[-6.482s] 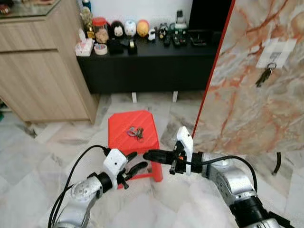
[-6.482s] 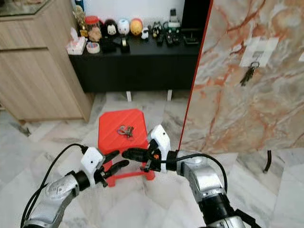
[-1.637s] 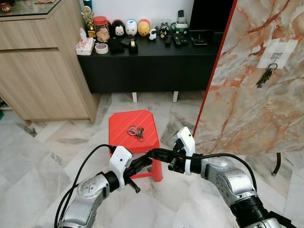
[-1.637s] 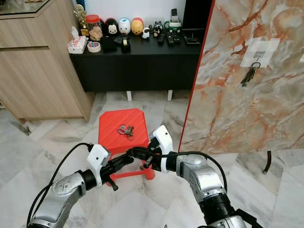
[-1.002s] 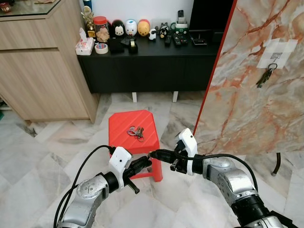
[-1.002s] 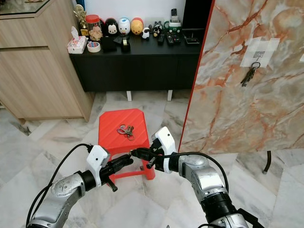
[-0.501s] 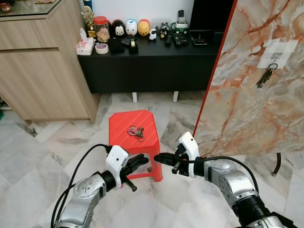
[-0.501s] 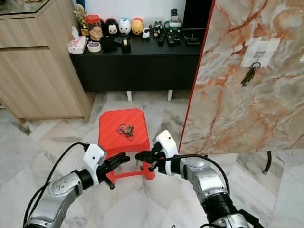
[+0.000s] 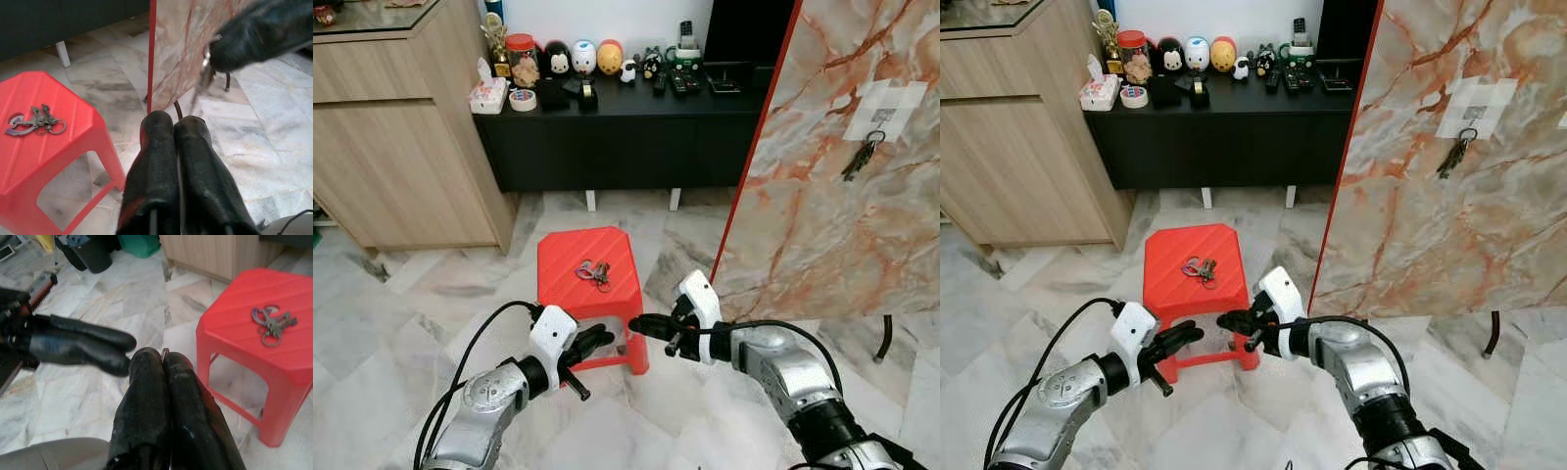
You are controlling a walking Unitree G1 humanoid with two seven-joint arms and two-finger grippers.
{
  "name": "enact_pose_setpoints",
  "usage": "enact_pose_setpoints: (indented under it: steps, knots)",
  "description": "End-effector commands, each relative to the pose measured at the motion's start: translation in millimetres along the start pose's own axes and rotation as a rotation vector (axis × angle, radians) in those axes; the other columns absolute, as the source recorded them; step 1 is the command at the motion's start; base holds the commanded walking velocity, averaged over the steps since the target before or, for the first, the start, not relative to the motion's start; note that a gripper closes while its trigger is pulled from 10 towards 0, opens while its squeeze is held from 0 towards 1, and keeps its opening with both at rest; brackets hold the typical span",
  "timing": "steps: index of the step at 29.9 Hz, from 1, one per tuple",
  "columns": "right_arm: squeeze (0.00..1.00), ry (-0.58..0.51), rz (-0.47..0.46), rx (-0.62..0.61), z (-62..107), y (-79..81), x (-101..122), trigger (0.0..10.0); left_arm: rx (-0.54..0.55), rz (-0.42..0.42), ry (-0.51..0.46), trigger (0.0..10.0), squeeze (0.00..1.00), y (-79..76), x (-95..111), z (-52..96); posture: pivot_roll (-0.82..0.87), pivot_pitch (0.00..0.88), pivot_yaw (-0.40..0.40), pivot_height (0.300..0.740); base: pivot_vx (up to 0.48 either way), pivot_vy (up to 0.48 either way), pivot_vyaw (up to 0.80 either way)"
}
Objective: Hang keys on a hook
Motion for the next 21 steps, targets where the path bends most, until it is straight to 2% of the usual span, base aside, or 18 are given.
enact_pose_setpoints:
  steps: [1, 7, 15, 16, 17, 21]
  knots:
    - [0.00, -0.027, 0.013, 0.005, 0.6, 1.1, 10, 10.0, -0.005, 0.014, 0.018, 10.0, 1.00, -2.3, -7, 1.1, 0.11, 0.110, -0.036, 0.723, 0.000, 0.000, 0.00]
    - [0.00, -0.058, 0.027, 0.030, 1.8, 5.8, 22, 10.0, -0.022, 0.021, -0.007, 10.0, 1.00, -2.9, -1, -3.2, 0.11, 0.108, -0.039, 0.723, 0.000, 0.000, 0.00]
    - [0.00, -0.071, 0.034, 0.068, 1.1, 14.7, 28, 10.0, -0.019, 0.014, -0.029, 10.0, 1.00, -1.5, 6, -8.8, 0.11, 0.109, -0.040, 0.723, 0.000, 0.000, 0.00]
    - [0.00, -0.072, 0.034, 0.075, 1.1, 16.5, 29, 10.0, -0.016, 0.012, -0.035, 10.0, 0.21, -1.2, 8, -10.0, 0.11, 0.109, -0.040, 0.723, 0.000, 0.000, 0.00]
    - [0.00, -0.071, 0.035, 0.079, 1.2, 17.5, 29, 10.0, -0.013, 0.010, -0.038, 10.0, 0.00, -0.9, 9, -11.0, 0.11, 0.109, -0.040, 0.723, 0.000, 0.000, 0.00]
    - [0.00, -0.070, 0.037, 0.093, 0.9, 21.1, 29, 10.0, 0.003, 0.006, -0.047, 10.0, 0.00, 1.3, 11, -13.8, 0.11, 0.109, -0.040, 0.723, 0.000, 0.000, 0.00]
Point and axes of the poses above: a point about 5 cm out from each wrist's last joint towards the gripper, its own z axis pointing back from the gripper into the wrist, its own x axis along the axis of the wrist's last joint, y = z × x, the point moved 6 cm from there along -z, pointing out of the wrist towards the gripper, and after that the axes turned 1 degree about -z, right-handed, at the moved point
